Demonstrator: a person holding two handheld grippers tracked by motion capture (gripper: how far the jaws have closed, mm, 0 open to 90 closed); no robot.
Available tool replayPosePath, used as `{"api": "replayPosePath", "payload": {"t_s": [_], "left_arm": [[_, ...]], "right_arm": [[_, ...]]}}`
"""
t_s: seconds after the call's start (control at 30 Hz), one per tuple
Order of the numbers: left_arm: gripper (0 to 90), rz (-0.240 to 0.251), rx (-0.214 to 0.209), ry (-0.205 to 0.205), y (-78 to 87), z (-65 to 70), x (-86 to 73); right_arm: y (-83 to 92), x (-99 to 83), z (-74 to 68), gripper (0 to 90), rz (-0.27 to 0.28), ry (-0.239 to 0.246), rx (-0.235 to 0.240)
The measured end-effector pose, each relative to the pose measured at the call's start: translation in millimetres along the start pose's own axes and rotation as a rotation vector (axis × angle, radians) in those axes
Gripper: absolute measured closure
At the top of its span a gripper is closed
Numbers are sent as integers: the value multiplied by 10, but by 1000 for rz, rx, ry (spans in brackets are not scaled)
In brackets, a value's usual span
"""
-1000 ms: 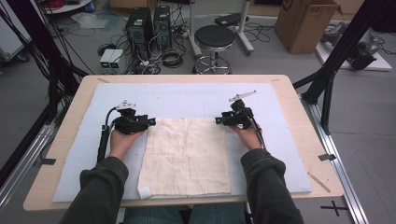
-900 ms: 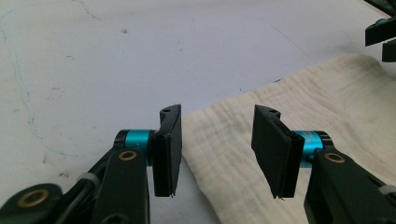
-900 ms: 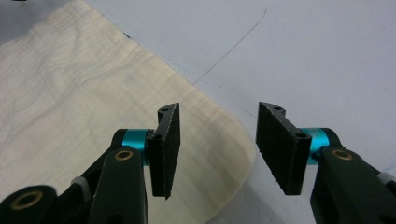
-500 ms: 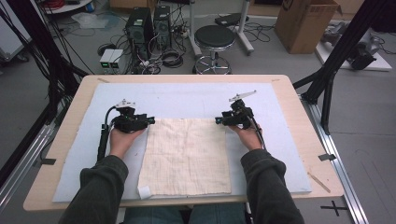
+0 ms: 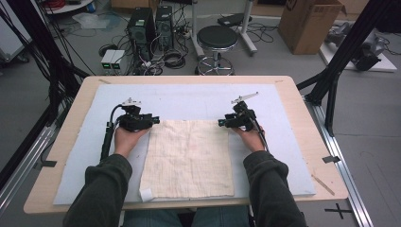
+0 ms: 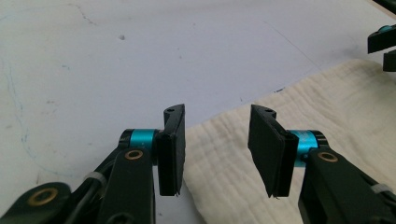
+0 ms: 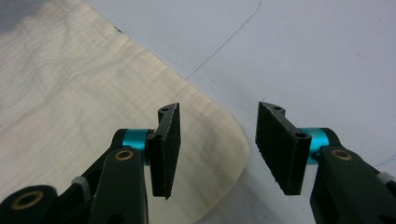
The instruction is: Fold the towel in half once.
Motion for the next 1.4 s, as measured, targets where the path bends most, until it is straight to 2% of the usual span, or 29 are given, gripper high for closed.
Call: {"api": "replayPosePath", "payload": {"t_s": [0.07, 0.17, 0.33, 0.47, 0.57, 0.7, 0.77, 0.8, 0.87, 0.93, 0.97, 1.07, 1.17, 1.4], "left_arm": [[580, -7, 5, 17, -10, -41, -20], [584, -35, 20, 6, -37, -75, -66], [584, -26, 29, 13, -80, -74, -85], [583, -62, 46, 19, -131, -112, -152], [578, -89, 54, 7, -160, -122, -199], [597, -88, 64, -8, -167, -114, -201], [627, -97, 64, -29, -163, -101, -202], [654, -98, 56, -33, -166, -85, -206], [671, -108, 59, -50, -165, -66, -210], [735, -113, 70, -53, -162, -56, -212], [774, -118, 64, -55, -159, -51, -215], [858, -130, 45, -68, -155, -20, -218], [867, -125, 42, -69, -147, -12, -207], [873, -59, 46, -51, -80, -45, -99]], "right_arm": [[7, -1, 10, 508, -2, 3, -6], [5, -12, 34, 518, -6, -7, -17], [-22, -38, 64, 534, -19, -15, -29], [-39, -66, 92, 545, -34, -25, -47], [-33, -83, 128, 553, -39, -43, -56], [-39, -100, 159, 577, -47, -44, -67], [-37, -102, 155, 605, -49, -43, -68], [-37, -102, 139, 626, -54, -46, -54], [-46, -103, 99, 651, -64, -26, -40], [-55, -104, 63, 695, -76, -13, -34], [-59, -102, 55, 730, -78, -7, -41], [-71, -101, 22, 831, -88, 0, -21], [-79, -92, -4, 843, -86, 0, 3], [-6, 43, -4, 850, -39, -6, 10]]}}
Point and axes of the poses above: each handheld gripper's, and its own axes: y roughly backward along the jaws, x roughly out of its top, z roughly to its right, the point moved 5 cm from there along -y, roughly forward along the jaws, and after that the axes turned 12 degrees about z, right-handed, at the moved point
